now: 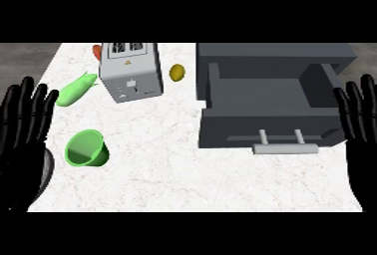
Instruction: Pick up the cup, place it into the drawer and close the drawer
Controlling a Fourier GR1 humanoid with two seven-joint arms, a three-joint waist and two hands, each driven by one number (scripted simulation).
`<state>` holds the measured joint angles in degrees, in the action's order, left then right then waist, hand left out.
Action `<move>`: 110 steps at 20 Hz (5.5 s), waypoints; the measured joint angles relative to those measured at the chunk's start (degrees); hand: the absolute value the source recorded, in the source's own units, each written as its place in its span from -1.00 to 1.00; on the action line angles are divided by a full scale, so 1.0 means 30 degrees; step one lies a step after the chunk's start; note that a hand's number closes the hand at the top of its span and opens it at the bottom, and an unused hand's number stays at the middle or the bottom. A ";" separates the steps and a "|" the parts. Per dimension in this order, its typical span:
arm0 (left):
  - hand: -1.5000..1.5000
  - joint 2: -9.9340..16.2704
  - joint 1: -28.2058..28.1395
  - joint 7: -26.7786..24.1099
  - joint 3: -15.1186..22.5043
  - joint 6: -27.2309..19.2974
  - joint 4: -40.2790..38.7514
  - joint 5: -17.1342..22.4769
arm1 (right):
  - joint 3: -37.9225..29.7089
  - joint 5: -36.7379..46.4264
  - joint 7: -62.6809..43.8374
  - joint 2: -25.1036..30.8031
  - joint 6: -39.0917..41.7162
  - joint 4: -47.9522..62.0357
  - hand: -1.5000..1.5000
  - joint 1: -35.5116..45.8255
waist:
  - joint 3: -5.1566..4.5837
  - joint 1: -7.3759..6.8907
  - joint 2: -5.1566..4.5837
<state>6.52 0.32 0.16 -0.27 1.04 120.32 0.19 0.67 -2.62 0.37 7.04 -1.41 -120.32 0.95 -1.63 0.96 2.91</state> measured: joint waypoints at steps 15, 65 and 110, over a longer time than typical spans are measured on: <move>-1.00 0.0992 -0.2085 0.0404 -0.2630 0.4779 -0.2438 0.8159 | -0.0050 0.1280 -0.0851 0.0753 0.0693 0.0873 -1.00 0.0250 | 0.0523 -0.0385 -0.0954; -1.00 0.4701 0.7003 -1.8317 -0.6615 0.5255 -3.5318 0.0110 | -0.1832 0.0716 0.0678 0.0371 0.3390 0.2643 -1.00 0.0543 | 0.0508 0.0069 -0.1087; 1.00 0.2004 0.8821 -1.8678 -0.7303 0.7721 -3.3818 0.2249 | -0.2106 0.0756 0.0467 0.0442 0.3603 0.3279 -1.00 0.1117 | 0.0478 0.0070 -0.1121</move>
<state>12.53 26.79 -55.87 -22.18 24.20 18.87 6.94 -5.64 -0.36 1.77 8.37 9.40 -110.48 4.30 -0.19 1.17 -0.46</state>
